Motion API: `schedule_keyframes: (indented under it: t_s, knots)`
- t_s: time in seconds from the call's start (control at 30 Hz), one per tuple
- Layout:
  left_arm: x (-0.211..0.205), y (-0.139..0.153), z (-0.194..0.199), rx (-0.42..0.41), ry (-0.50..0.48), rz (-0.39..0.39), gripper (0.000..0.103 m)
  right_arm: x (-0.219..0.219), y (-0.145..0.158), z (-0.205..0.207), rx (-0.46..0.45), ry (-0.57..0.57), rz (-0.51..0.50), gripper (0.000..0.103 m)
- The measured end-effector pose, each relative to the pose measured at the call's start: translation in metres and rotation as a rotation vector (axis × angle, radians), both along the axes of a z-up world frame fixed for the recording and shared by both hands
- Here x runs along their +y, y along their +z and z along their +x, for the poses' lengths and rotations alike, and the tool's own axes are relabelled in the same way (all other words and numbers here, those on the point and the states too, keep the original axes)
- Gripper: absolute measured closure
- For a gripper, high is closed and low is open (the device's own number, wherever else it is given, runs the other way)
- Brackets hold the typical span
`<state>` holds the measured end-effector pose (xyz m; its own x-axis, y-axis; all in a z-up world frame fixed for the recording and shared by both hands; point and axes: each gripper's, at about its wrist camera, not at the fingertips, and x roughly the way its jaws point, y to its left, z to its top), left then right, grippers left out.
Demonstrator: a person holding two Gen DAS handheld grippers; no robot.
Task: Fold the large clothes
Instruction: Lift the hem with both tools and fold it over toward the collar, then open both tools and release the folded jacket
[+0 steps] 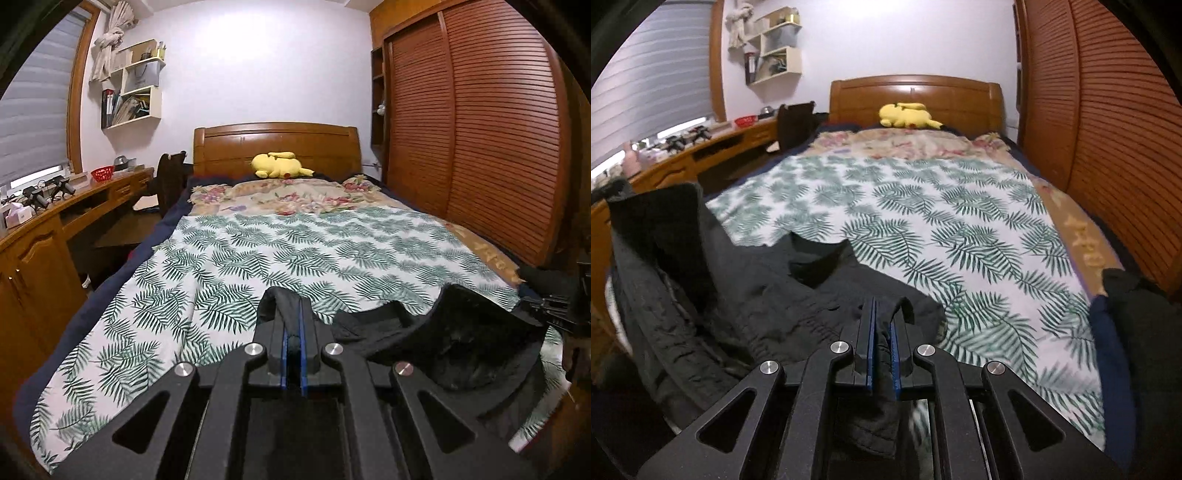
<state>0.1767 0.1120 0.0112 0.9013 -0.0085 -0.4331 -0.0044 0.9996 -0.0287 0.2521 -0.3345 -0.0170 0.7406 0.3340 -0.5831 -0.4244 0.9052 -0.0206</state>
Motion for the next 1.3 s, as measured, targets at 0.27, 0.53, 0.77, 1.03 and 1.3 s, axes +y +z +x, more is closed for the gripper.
schedule_keyframes:
  t_s: [0.27,0.53,0.77,1.03,1.3]
  knots:
    - [0.017,-0.019,0.051,-0.014,0.04,-0.051,0.1,0.019,-0.012,0.076,0.001,-0.054,-0.032,0.098]
    - [0.016,-0.041,0.089,0.076,0.015,-0.035,0.1,0.045,-0.034,0.121,0.013,-0.06,-0.102,0.098]
    - [0.001,-0.054,0.09,0.126,-0.019,-0.017,0.091,0.056,-0.053,0.125,0.037,-0.073,-0.175,0.094]
    - [0.006,-0.052,0.071,0.116,-0.039,-0.045,0.081,0.049,-0.033,0.115,0.009,-0.123,-0.183,0.044]
    - [0.016,-0.057,0.052,0.129,-0.058,-0.078,0.073,0.1,-0.021,0.082,0.047,0.071,-0.143,0.044]
